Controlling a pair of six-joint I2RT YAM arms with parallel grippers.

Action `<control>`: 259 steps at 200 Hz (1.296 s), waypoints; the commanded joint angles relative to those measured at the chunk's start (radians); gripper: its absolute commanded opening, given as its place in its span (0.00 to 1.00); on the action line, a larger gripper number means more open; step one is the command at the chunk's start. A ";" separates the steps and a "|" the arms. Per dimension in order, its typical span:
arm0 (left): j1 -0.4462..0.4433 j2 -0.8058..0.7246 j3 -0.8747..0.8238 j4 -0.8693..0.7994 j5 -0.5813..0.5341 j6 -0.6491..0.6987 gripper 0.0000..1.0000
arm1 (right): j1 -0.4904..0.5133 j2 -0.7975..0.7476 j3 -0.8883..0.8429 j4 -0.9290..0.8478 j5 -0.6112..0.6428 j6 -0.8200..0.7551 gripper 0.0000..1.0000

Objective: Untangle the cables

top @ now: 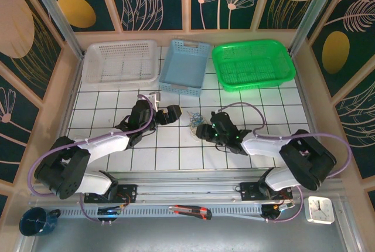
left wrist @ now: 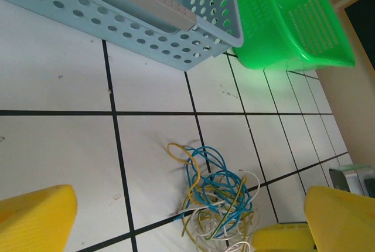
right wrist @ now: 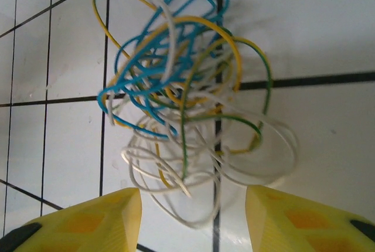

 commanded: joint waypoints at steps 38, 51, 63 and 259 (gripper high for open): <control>-0.003 -0.021 0.011 0.004 -0.024 -0.005 0.99 | -0.057 0.079 0.157 0.012 -0.019 -0.151 0.50; -0.004 -0.027 0.009 0.003 -0.028 -0.005 0.99 | -0.057 0.059 0.163 -0.011 -0.015 -0.165 0.49; -0.003 -0.031 0.006 0.002 -0.029 -0.006 0.99 | -0.054 0.028 0.150 -0.029 -0.004 -0.168 0.48; -0.004 -0.018 0.024 -0.003 -0.024 -0.005 0.99 | -0.091 -0.022 -0.016 0.044 0.025 -0.060 0.19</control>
